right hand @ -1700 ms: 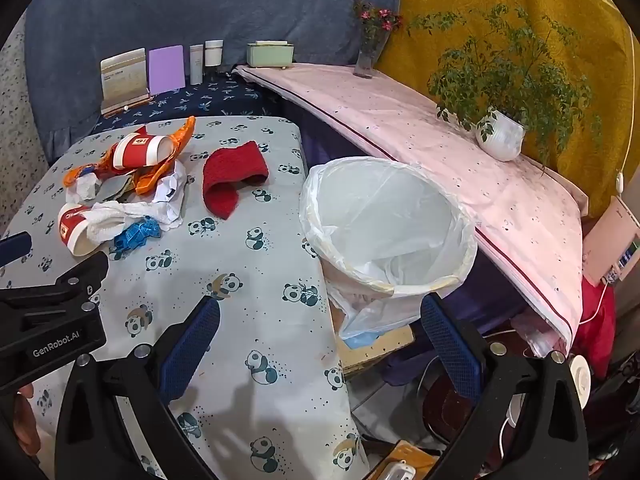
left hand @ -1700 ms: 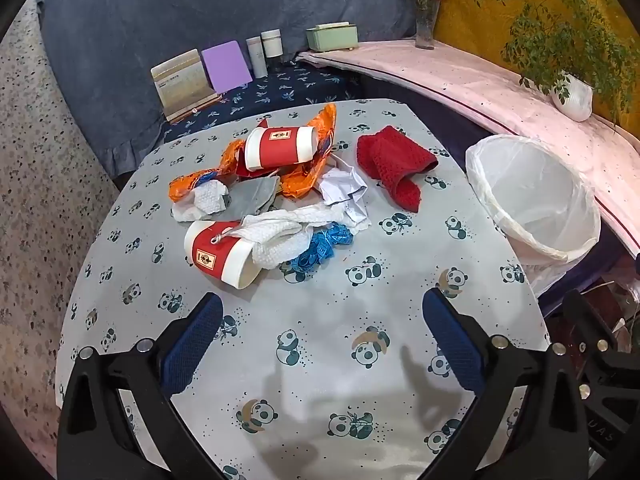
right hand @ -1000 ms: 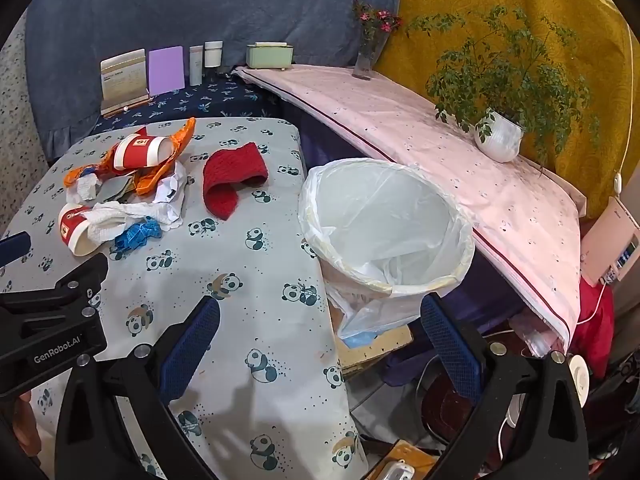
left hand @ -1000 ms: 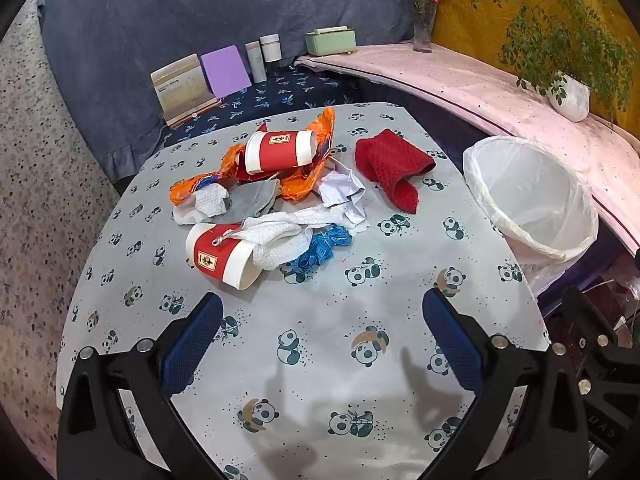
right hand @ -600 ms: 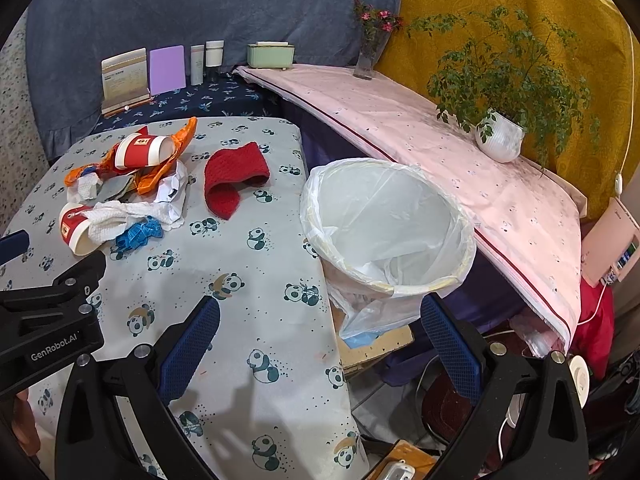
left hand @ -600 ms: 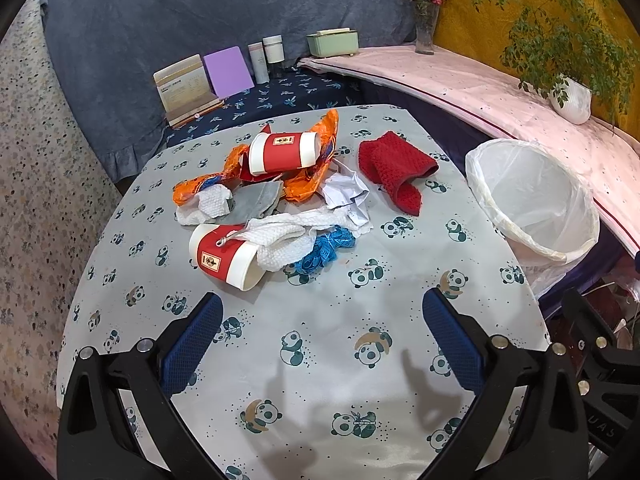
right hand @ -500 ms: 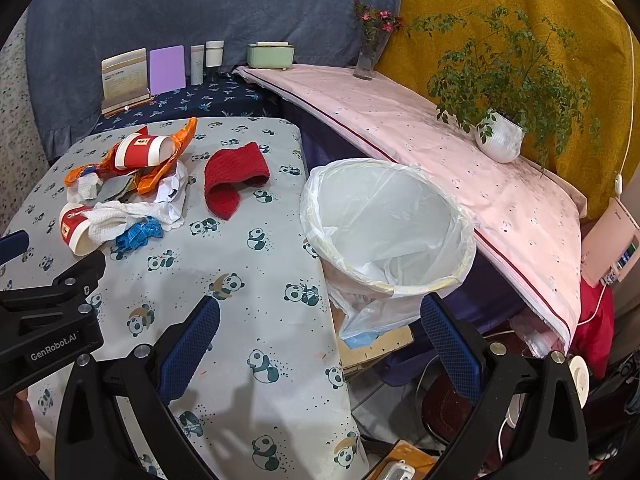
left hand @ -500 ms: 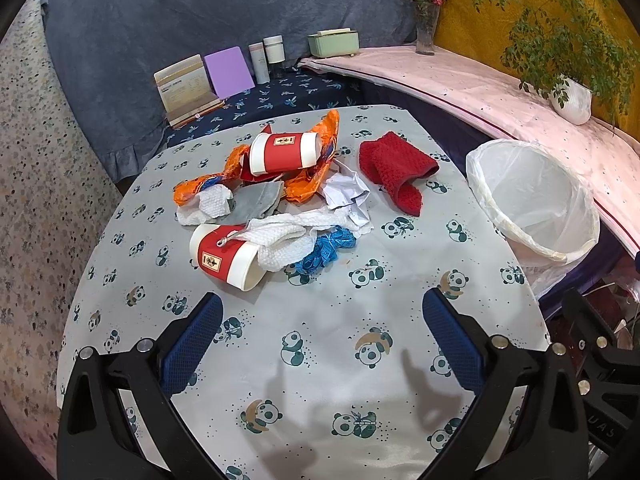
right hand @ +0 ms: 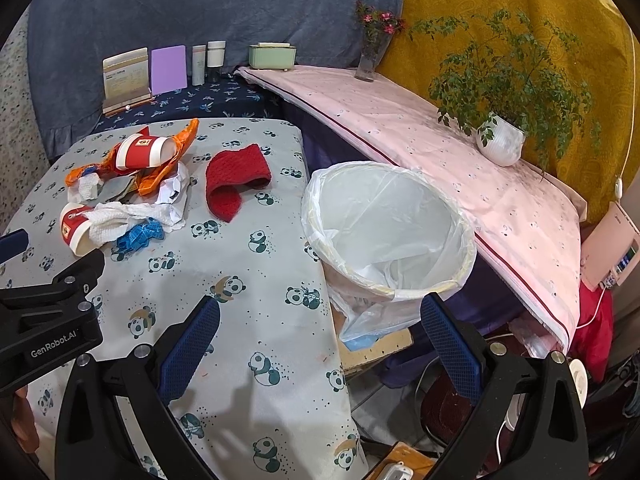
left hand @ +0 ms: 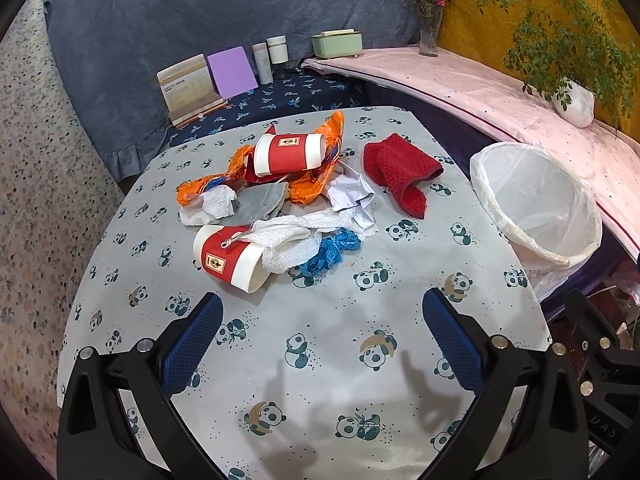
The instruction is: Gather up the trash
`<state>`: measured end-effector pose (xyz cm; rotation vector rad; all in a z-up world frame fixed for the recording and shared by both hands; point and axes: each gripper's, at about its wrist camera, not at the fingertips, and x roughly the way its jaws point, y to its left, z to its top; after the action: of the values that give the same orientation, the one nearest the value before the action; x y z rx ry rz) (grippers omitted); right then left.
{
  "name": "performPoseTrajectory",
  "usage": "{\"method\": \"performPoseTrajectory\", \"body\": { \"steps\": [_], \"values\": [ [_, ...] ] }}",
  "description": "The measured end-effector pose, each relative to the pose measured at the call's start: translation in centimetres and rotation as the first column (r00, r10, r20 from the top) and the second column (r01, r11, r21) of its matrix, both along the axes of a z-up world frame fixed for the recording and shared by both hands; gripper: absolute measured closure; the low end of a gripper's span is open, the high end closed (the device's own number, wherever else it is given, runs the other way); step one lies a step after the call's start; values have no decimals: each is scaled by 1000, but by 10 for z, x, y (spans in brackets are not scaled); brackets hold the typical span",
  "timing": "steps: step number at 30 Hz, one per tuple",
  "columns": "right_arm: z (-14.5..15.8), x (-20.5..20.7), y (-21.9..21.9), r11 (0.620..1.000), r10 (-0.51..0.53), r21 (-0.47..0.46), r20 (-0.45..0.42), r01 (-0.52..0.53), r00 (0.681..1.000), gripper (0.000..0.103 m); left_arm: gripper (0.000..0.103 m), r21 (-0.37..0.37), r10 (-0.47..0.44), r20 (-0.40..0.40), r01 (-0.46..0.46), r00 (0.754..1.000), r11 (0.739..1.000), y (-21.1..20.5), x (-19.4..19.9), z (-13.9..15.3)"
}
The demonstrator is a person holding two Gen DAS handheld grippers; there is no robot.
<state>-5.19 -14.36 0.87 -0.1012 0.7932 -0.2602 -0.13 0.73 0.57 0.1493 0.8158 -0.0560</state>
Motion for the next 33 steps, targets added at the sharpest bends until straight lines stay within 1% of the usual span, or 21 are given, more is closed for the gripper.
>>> {"method": "performPoseTrajectory", "body": {
  "steps": [22,33],
  "values": [
    [0,3,4,1000,9,-6,-6,-9,1000,7,8,-4,-1,17,1,1000,1000,0,0,1],
    [-1,3,4,1000,8,-5,-7,-8,1000,7,8,-15,3,12,-3,1000,1000,4,-1,0]
  ]
}}
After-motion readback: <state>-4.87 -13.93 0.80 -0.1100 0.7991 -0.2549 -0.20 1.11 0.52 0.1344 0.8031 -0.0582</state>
